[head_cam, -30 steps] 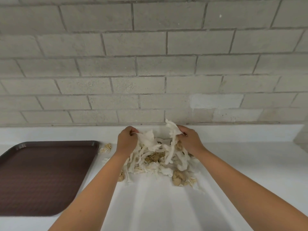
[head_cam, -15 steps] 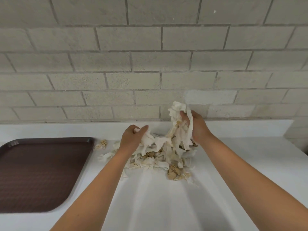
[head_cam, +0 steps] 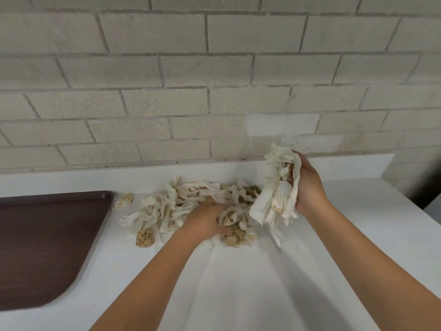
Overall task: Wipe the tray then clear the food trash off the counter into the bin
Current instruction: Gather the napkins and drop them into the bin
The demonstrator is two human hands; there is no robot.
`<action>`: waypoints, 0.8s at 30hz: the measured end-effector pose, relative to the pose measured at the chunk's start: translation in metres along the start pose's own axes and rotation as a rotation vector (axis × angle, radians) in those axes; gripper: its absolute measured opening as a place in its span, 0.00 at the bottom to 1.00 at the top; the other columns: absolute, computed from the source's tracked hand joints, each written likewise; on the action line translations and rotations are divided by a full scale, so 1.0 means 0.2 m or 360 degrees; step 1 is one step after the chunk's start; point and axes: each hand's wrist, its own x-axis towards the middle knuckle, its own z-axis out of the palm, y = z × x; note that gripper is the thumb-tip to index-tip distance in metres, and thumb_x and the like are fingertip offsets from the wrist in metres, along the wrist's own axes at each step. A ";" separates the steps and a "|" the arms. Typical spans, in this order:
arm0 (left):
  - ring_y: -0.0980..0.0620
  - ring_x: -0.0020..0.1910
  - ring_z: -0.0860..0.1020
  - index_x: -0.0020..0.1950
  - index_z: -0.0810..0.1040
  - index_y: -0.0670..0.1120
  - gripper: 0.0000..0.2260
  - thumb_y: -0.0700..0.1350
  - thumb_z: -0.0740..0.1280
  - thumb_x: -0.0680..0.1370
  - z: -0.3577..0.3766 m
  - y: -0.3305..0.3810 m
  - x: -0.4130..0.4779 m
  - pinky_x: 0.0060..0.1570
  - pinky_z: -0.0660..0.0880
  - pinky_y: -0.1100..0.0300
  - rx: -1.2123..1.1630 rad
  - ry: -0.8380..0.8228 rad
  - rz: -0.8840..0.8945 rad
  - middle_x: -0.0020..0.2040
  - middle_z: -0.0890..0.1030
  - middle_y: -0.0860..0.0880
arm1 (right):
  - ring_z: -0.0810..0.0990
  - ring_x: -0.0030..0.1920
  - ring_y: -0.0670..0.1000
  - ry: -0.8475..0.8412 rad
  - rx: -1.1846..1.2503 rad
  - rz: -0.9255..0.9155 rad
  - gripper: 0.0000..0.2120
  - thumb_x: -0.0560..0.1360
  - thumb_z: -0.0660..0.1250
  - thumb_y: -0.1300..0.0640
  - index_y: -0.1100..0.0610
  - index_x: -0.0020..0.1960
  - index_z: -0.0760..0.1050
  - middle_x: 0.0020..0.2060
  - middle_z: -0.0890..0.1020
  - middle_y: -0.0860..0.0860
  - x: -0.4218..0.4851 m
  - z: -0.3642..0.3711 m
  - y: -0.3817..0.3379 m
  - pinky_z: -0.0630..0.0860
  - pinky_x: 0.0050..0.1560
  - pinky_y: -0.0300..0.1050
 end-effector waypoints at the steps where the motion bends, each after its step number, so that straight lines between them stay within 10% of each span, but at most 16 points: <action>1: 0.46 0.62 0.71 0.70 0.69 0.52 0.34 0.58 0.74 0.67 0.02 -0.01 0.00 0.57 0.73 0.54 0.0090 -0.0069 -0.0011 0.67 0.64 0.48 | 0.80 0.35 0.46 0.0034 -0.0020 -0.0019 0.13 0.79 0.55 0.66 0.53 0.52 0.75 0.38 0.80 0.48 -0.02 -0.04 0.04 0.76 0.36 0.41; 10: 0.48 0.58 0.75 0.61 0.77 0.49 0.14 0.38 0.59 0.78 0.06 -0.07 0.00 0.53 0.72 0.57 0.0236 0.0182 0.0048 0.60 0.77 0.48 | 0.74 0.56 0.48 -0.0026 -0.1353 -0.0318 0.21 0.74 0.55 0.69 0.50 0.53 0.80 0.54 0.72 0.47 -0.25 -0.31 0.58 0.69 0.52 0.34; 14: 0.46 0.58 0.76 0.67 0.73 0.50 0.18 0.39 0.58 0.79 -0.09 -0.02 -0.07 0.54 0.72 0.58 0.0004 0.0480 0.0118 0.65 0.74 0.46 | 0.69 0.62 0.50 -0.0241 -0.1795 -0.0533 0.22 0.72 0.51 0.51 0.50 0.57 0.79 0.59 0.73 0.49 -0.36 -0.36 0.67 0.66 0.65 0.53; 16: 0.50 0.42 0.78 0.66 0.74 0.50 0.17 0.39 0.59 0.79 -0.15 0.00 -0.10 0.43 0.71 0.61 -0.0130 0.0622 0.0138 0.61 0.77 0.46 | 0.69 0.64 0.50 -0.0353 -0.2033 -0.0543 0.21 0.72 0.55 0.42 0.47 0.59 0.77 0.60 0.74 0.50 -0.40 -0.35 0.71 0.63 0.66 0.61; 19: 0.57 0.22 0.66 0.61 0.77 0.49 0.15 0.38 0.58 0.79 -0.24 0.03 -0.14 0.27 0.65 0.65 -0.0477 0.0826 0.0127 0.48 0.79 0.47 | 0.75 0.60 0.53 -0.0388 -0.2343 -0.0513 0.25 0.64 0.62 0.32 0.44 0.55 0.78 0.55 0.77 0.49 -0.43 -0.33 0.77 0.70 0.58 0.63; 24: 0.56 0.17 0.59 0.46 0.78 0.48 0.13 0.37 0.56 0.78 -0.35 0.09 -0.23 0.20 0.58 0.66 -0.1078 0.1000 -0.0024 0.25 0.64 0.50 | 0.79 0.41 0.51 -0.0291 -0.2312 -0.0892 0.14 0.72 0.58 0.42 0.48 0.48 0.78 0.42 0.77 0.48 -0.45 -0.33 0.82 0.75 0.39 0.45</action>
